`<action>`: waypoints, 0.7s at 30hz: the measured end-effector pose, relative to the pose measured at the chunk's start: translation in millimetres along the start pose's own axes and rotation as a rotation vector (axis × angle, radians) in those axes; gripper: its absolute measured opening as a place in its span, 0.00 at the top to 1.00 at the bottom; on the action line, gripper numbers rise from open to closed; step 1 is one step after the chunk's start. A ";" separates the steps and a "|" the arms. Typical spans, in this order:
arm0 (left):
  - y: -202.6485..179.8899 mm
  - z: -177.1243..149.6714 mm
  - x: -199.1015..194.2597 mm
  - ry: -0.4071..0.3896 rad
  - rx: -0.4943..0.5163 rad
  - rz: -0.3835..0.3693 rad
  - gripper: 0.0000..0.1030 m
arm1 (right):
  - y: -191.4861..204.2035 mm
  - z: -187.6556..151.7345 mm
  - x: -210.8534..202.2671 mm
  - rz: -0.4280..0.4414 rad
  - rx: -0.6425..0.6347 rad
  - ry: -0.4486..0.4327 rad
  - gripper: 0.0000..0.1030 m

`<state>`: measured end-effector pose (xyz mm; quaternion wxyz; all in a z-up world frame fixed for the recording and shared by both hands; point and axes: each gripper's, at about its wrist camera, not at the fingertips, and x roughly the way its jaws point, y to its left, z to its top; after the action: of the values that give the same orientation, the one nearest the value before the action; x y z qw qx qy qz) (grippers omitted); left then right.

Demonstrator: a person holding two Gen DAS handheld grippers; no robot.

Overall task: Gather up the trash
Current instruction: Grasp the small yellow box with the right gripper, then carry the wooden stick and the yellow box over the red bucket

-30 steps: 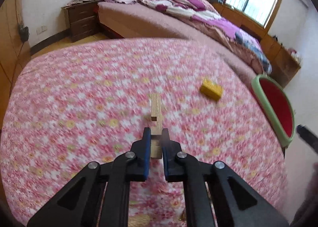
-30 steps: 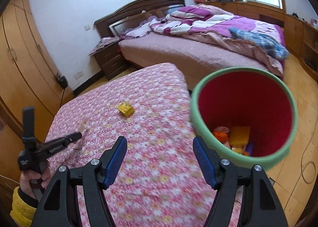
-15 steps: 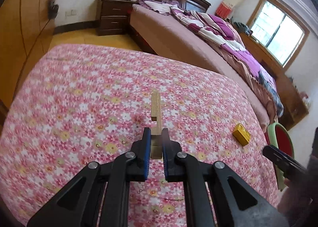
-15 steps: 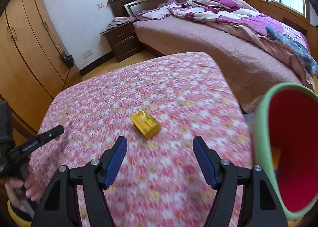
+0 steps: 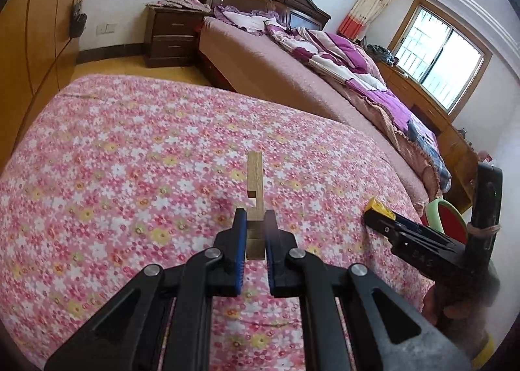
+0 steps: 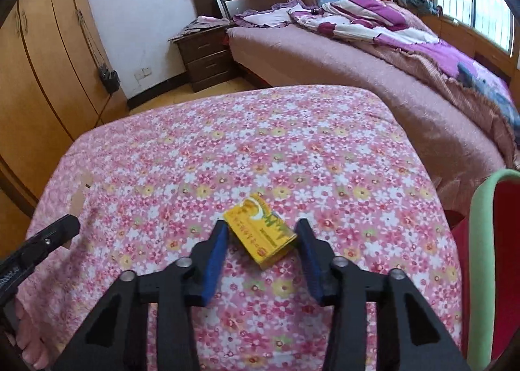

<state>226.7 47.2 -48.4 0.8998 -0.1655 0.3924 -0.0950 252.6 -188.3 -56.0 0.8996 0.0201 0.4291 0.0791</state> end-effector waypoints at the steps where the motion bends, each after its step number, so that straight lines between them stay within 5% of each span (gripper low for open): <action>1: -1.8 0.0 0.7 0.003 -0.004 -0.008 0.91 | 1.2 -0.9 0.2 -0.010 -0.004 0.001 0.59; 13: -19.3 -7.6 7.2 0.024 0.033 -0.020 0.90 | -5.0 -7.0 -10.0 -0.009 0.037 0.003 0.66; 21: -20.2 -5.6 0.0 -0.003 0.029 -0.029 0.90 | -24.7 -38.6 -70.5 0.072 0.164 -0.048 0.66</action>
<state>221.7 27.2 -44.4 0.9013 -0.1580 0.3870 -0.1134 182.2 -225.2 -28.8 0.9015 0.1110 0.4114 0.0757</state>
